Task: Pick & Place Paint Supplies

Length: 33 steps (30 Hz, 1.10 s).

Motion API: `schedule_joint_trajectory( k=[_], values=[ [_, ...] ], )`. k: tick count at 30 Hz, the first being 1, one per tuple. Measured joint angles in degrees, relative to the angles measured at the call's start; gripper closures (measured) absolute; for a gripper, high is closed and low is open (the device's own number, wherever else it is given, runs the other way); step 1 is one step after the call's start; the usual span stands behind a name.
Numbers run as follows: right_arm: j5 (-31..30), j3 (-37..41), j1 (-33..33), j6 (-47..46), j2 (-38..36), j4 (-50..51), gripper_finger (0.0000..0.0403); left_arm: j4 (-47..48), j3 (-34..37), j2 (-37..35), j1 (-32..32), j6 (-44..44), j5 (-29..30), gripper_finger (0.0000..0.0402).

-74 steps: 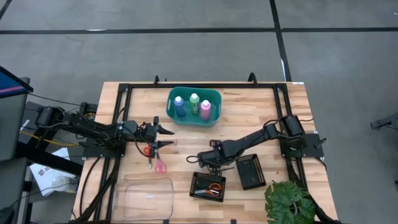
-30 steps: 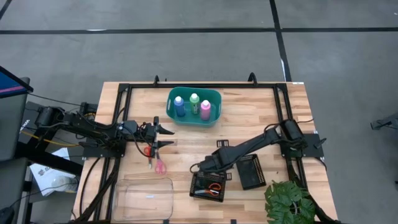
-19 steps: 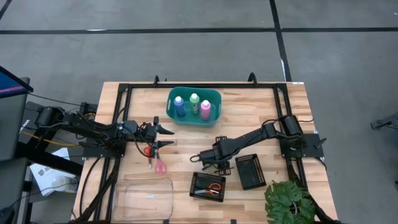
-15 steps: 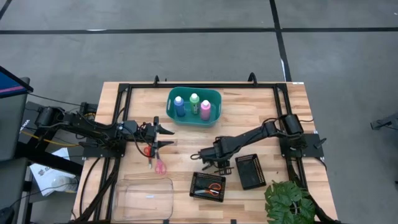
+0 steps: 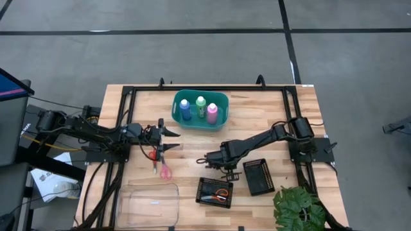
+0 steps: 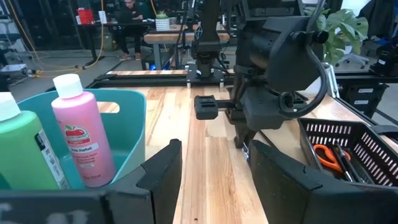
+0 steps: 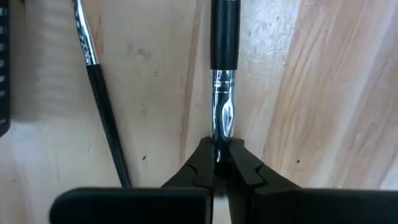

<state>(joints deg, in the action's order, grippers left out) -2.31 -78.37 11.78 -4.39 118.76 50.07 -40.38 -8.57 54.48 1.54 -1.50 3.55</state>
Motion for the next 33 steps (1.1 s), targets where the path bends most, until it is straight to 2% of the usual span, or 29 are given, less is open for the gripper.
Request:
schedule_joint_trajectory(
  k=[6,15,26,33],
  values=[
    [-3.1,-1.0,1.4,-1.4,0.2,1.2,0.04,0.1,0.0,0.0,0.0,0.0,0.0,0.0225],
    [-9.7,-7.8,4.0,-4.1,0.9,9.0,0.0398,0.4,0.0,0.0,0.0,0.2,0.0,0.0225],
    [-11.3,-12.6,5.8,-4.2,0.7,11.0,0.0401,0.6,0.0,0.0,0.0,0.3,0.0,0.0225],
    [-13.8,-18.7,8.0,-6.3,0.6,17.6,0.0402,0.5,0.0,0.0,0.0,0.3,0.1,0.0225]
  ],
)
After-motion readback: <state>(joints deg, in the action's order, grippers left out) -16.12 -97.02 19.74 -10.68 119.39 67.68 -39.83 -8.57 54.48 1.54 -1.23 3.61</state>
